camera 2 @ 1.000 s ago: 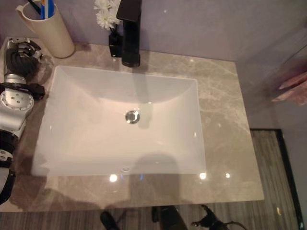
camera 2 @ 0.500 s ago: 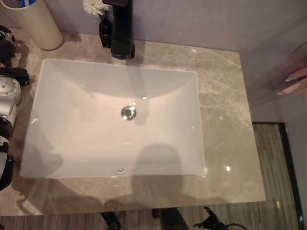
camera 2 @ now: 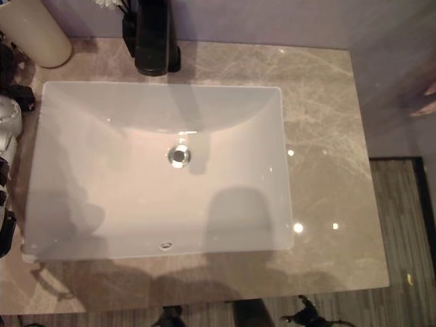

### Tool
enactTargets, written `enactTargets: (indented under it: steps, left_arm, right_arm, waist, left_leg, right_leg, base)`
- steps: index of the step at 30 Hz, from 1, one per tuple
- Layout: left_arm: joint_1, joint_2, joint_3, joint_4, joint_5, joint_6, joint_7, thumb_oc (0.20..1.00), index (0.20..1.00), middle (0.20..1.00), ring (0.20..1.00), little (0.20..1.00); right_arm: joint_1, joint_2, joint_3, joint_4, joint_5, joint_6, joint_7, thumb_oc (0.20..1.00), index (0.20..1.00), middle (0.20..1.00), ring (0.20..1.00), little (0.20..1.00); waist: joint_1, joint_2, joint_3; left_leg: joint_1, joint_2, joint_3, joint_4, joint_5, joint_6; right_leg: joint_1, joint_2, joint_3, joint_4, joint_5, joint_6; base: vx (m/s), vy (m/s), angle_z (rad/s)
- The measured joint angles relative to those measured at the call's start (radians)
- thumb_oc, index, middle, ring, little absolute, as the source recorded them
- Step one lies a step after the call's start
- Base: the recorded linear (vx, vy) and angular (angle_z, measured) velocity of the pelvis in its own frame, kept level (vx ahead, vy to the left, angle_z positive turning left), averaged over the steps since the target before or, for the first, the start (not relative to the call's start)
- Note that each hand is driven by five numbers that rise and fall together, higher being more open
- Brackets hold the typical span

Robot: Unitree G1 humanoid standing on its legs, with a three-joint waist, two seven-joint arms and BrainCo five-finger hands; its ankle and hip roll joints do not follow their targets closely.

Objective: Put brush and paste in cup on sink, flatten towel.

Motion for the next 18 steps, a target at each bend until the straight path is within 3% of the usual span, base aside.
enactTargets:
  steps: [10, 18]
  left_arm:
    - [0.003, -0.013, -0.006, -0.036, 0.015, 0.0, -0.007, 0.2, 0.2, 0.2, 0.2, 0.2]
    - [0.01, -0.074, -0.033, -0.122, 0.039, -0.004, 0.001, 0.2, 0.2, 0.2, 0.2, 0.2]
  right_arm:
    - [0.0, 0.0, 0.0, 0.0, 0.0, -0.003, 0.0, 1.0, 1.0, 1.0, 1.0, 1.0]
    - [0.0, 0.0, 0.0, -0.001, 0.001, -0.003, 0.0, 1.0, 1.0, 1.0, 1.0, 1.0]
  waist:
    - [0.001, 0.002, 0.001]
    - [-0.002, 0.002, 0.001]
  left_leg:
    - [-0.001, 0.0, -0.002, 0.0, 0.0, 0.0]
    - [-0.002, 0.0, -0.003, 0.0, 0.0, 0.0]
  right_leg:
    - [0.0, -0.001, -0.002, 0.0, 0.002, -0.003]
    - [0.0, -0.002, -0.003, 0.0, 0.003, -0.003]
  base:
    - [0.0, 0.0, 0.0]
    - [0.0, 0.0, 0.0]
